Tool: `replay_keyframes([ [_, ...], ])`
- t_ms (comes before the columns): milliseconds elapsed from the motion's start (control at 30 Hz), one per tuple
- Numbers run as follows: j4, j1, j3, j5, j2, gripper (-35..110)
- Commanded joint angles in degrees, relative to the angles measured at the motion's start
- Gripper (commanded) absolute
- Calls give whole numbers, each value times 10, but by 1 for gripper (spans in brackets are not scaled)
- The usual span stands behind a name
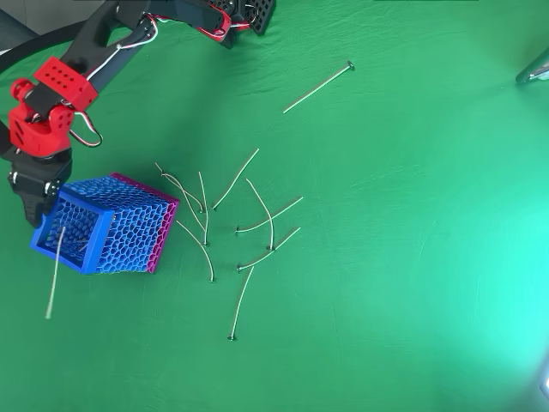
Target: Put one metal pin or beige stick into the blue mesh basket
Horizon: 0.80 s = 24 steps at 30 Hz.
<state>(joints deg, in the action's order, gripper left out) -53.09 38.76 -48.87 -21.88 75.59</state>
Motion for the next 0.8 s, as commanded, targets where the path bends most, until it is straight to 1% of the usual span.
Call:
replay_keyframes([
  [0, 11, 6, 4, 5, 33, 19],
  [200, 11, 6, 4, 9, 40, 20],
  [400, 2, -7, -28, 12, 78, 8],
  [533, -3, -33, -93, 17, 133, 1],
  [767, 7, -102, -269, 27, 283, 1],
])
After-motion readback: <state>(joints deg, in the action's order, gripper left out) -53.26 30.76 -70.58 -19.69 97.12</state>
